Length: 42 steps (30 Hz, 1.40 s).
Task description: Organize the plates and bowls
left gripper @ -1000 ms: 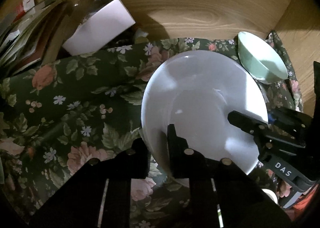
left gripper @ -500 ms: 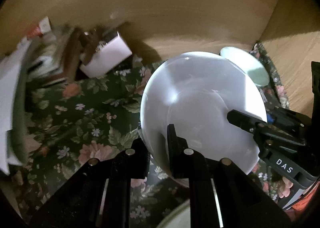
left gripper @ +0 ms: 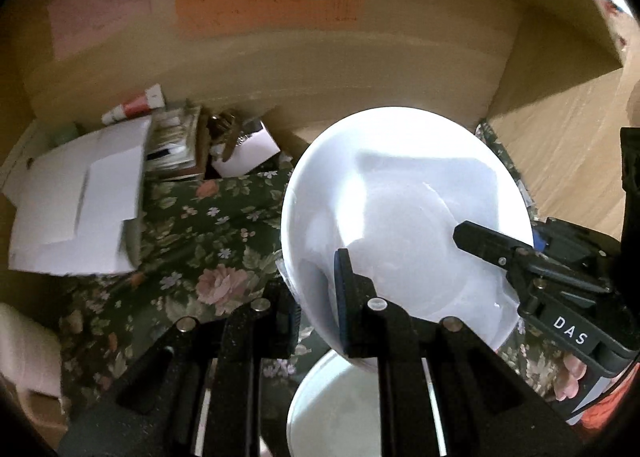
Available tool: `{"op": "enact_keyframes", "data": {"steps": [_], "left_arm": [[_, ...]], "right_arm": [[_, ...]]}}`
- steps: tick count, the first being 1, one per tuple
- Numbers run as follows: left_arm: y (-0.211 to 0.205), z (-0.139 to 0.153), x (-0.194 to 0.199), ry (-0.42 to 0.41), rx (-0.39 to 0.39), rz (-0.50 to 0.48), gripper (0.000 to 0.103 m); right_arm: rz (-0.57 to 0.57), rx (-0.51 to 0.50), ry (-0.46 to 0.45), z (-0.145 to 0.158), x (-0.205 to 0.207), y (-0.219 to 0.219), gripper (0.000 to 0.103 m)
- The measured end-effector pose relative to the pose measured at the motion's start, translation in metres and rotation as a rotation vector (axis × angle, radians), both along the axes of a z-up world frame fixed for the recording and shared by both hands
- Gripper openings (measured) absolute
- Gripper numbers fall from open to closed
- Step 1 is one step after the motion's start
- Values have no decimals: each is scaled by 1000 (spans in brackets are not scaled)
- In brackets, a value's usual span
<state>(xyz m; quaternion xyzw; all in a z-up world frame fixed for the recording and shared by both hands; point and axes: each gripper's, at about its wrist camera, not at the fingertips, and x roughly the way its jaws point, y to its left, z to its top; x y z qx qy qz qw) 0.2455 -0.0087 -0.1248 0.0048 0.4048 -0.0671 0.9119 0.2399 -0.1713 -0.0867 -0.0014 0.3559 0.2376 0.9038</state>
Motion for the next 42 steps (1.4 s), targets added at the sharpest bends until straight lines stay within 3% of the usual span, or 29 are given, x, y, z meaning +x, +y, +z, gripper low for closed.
{"op": "enact_keyframes", "data": {"steps": [17, 29, 42], "left_arm": [[42, 33, -93, -78, -7, 94, 15], [84, 25, -142, -61, -12, 200, 15], [132, -6, -160, -10, -22, 301, 15]], "right_arm": [[100, 25, -73, 12, -61, 48, 20], [197, 47, -48, -6, -80, 92, 20], [297, 36, 27, -39, -78, 139, 20]]}}
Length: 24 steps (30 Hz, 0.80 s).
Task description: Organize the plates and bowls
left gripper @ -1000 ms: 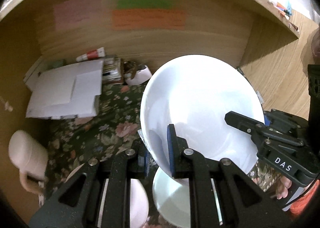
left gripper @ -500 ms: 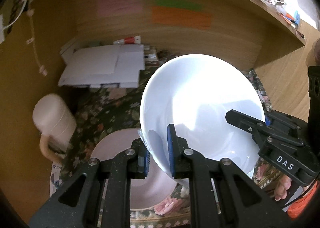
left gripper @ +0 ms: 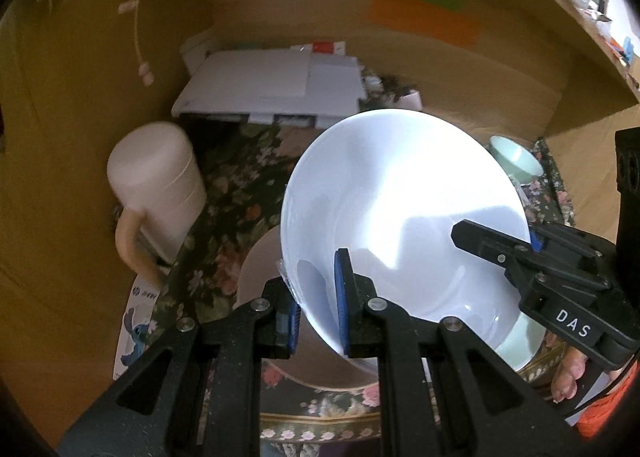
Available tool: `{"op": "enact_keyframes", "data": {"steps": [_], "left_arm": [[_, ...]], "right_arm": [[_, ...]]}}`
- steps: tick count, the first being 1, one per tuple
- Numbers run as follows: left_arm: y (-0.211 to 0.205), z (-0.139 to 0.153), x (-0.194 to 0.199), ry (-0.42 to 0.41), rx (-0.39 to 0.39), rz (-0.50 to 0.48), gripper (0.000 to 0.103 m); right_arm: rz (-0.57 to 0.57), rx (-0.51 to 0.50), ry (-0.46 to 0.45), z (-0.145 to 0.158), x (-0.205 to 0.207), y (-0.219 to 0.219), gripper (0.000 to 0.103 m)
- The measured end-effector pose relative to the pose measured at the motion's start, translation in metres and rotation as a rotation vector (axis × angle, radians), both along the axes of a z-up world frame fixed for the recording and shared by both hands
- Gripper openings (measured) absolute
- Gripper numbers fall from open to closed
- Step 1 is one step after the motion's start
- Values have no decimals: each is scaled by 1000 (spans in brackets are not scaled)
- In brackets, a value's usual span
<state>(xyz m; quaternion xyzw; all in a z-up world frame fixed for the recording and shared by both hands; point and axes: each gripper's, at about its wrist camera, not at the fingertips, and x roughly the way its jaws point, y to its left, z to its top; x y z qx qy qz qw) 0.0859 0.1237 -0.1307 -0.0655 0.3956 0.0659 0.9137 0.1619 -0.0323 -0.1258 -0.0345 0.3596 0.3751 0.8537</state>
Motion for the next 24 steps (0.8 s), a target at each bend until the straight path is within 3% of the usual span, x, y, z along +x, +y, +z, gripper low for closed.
{"op": "enact_keyframes", "data": {"steps": [12, 24], "left_arm": [[25, -38, 5, 65, 3, 34, 15], [28, -54, 5, 92, -9, 24, 15]], "right_arm": [[47, -45, 91, -37, 9, 27, 20], [66, -83, 123, -58, 11, 32, 20]]}}
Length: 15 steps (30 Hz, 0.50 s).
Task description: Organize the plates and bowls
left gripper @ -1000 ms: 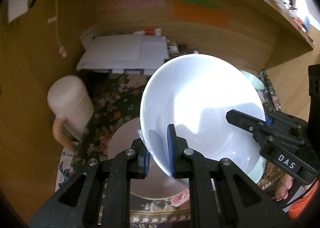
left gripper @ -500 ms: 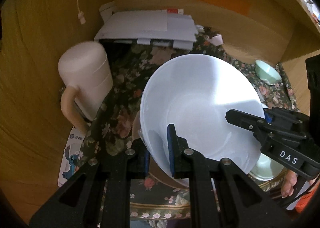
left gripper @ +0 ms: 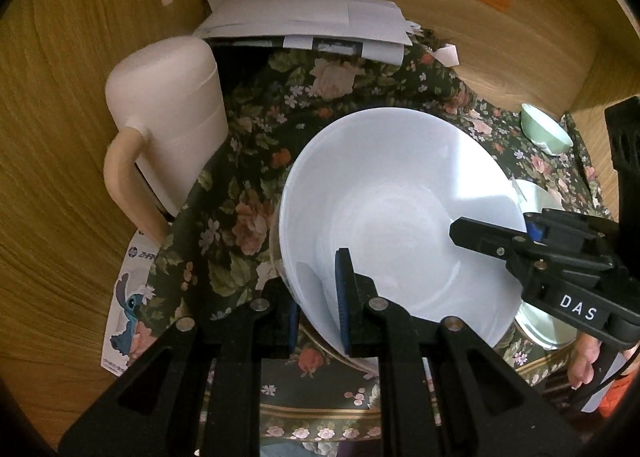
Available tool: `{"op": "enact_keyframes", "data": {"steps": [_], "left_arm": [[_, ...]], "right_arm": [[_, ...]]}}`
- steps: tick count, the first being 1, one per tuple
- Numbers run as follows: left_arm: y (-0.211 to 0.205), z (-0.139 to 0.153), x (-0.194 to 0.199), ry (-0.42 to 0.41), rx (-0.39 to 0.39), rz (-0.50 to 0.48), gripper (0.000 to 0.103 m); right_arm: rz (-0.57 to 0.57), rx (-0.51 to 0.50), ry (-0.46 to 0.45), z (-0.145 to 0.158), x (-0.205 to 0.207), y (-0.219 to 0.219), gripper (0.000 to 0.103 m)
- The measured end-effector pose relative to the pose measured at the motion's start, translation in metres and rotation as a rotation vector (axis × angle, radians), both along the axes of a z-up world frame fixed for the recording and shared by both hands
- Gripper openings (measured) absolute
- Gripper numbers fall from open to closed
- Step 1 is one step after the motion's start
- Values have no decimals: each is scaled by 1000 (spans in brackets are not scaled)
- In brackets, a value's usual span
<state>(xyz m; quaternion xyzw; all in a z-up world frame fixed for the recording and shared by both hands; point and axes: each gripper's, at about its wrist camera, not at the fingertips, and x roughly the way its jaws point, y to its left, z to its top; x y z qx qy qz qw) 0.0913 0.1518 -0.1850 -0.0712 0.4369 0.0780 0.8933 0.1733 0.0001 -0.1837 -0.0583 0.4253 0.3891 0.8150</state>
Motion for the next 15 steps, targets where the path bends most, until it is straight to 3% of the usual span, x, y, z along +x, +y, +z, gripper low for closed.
{"op": "enact_keyframes", "data": {"steps": [15], "left_arm": [[-2, -4, 5, 10, 22, -8, 16]], "right_arm": [[-7, -43, -55, 8, -5, -3, 23]]}}
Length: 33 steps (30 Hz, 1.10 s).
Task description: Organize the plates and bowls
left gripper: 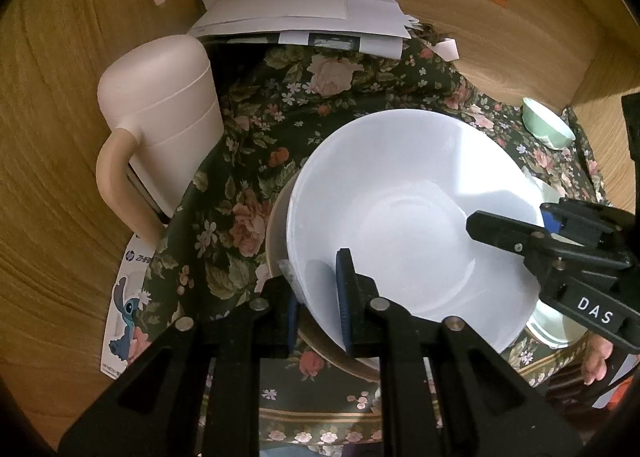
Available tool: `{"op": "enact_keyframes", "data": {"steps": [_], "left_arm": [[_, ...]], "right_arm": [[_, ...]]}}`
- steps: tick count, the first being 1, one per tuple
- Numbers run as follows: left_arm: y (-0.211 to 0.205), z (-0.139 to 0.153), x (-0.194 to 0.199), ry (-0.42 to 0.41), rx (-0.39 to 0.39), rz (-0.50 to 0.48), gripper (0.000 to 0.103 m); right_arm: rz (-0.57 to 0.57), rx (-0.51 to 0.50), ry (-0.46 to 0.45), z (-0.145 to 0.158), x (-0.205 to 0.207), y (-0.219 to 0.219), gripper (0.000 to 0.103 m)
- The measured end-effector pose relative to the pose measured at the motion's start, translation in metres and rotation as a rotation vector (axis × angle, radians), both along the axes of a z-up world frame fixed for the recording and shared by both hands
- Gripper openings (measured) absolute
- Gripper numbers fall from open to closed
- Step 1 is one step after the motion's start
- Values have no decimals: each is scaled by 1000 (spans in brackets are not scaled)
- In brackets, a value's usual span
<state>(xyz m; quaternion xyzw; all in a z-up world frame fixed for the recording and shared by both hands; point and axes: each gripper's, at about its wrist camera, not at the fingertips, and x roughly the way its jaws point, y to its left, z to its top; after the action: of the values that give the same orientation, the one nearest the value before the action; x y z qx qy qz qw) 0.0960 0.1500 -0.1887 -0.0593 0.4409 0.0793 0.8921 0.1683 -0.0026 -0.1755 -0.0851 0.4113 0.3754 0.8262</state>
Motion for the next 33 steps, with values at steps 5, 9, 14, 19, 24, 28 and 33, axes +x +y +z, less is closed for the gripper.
{"op": "enact_keyframes", "data": {"steps": [5, 9, 14, 19, 24, 28, 33], "left_arm": [[1, 0, 1, 2, -4, 1, 16], [0, 0, 1, 2, -3, 5, 16], [-1, 2, 1, -9, 16, 8, 16], [-1, 7, 5, -7, 41, 9, 16], [2, 16, 12, -5, -4, 12, 43], [-10, 35, 11, -75, 72, 1, 58], [-30, 63, 11, -152, 93, -41, 68]], "right_arm": [[-3, -21, -17, 2, -1, 2, 23], [-6, -27, -25, 4, 0, 1, 23], [-32, -35, -66, 7, 0, -5, 25], [-23, 2, -44, 14, 5, -12, 26], [-28, 14, -61, 19, 4, -18, 35], [-43, 28, -105, 29, 2, -28, 50], [-80, 52, -163, 48, 5, -47, 61]]}}
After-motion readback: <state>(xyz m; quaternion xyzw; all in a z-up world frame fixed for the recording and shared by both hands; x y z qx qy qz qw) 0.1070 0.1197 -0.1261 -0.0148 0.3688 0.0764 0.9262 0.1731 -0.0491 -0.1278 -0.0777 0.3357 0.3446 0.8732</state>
